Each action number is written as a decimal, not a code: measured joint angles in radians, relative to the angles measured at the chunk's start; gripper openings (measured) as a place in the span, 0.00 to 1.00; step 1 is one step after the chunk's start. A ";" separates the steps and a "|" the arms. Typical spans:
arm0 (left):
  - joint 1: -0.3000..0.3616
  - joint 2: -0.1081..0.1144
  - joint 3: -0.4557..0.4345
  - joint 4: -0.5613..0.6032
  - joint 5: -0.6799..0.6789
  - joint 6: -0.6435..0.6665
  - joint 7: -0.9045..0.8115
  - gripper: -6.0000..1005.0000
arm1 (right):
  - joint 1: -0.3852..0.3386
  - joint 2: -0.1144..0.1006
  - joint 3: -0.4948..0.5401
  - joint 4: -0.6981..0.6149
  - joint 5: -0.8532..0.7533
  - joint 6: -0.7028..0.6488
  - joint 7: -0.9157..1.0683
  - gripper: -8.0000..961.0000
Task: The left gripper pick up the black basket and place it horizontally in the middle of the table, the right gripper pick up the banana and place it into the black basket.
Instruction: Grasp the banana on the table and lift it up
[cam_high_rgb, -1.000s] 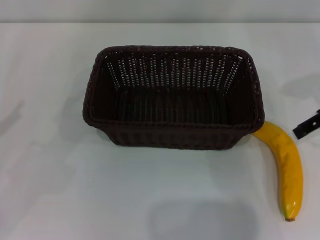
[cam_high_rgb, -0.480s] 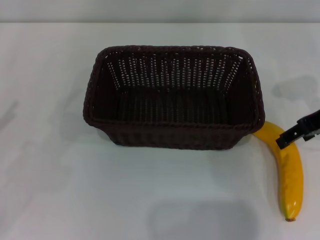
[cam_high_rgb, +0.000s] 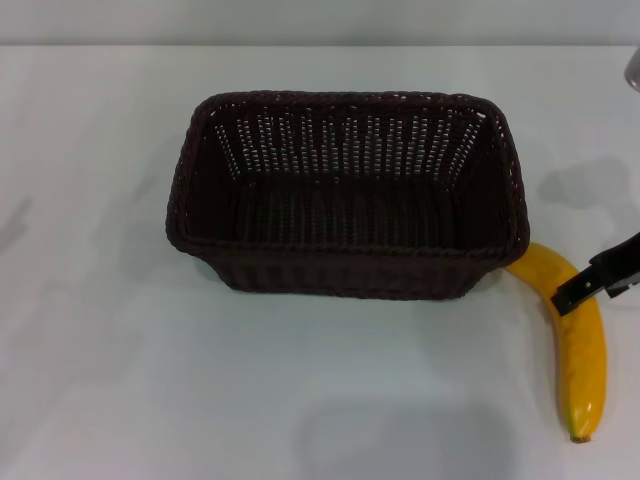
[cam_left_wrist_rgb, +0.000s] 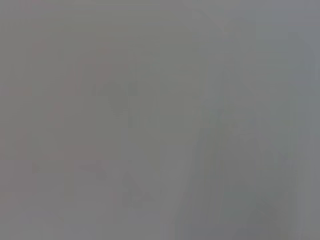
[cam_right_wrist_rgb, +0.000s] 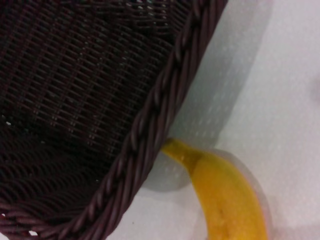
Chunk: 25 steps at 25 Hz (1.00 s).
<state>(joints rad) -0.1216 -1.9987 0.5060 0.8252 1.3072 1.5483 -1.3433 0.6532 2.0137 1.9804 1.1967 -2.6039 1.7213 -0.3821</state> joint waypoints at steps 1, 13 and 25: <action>0.000 0.000 0.000 0.000 0.000 0.000 0.000 0.89 | 0.000 0.001 -0.005 -0.003 0.002 -0.002 0.001 0.81; 0.000 0.000 0.000 -0.001 0.000 0.000 0.000 0.89 | 0.022 0.000 -0.069 -0.077 0.013 -0.039 0.009 0.81; -0.001 0.000 -0.001 -0.003 -0.006 -0.001 0.000 0.88 | 0.028 -0.003 -0.109 -0.073 -0.046 -0.054 0.015 0.62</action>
<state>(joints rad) -0.1227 -1.9988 0.5046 0.8222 1.3011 1.5477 -1.3438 0.6809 2.0103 1.8713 1.1241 -2.6501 1.6669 -0.3670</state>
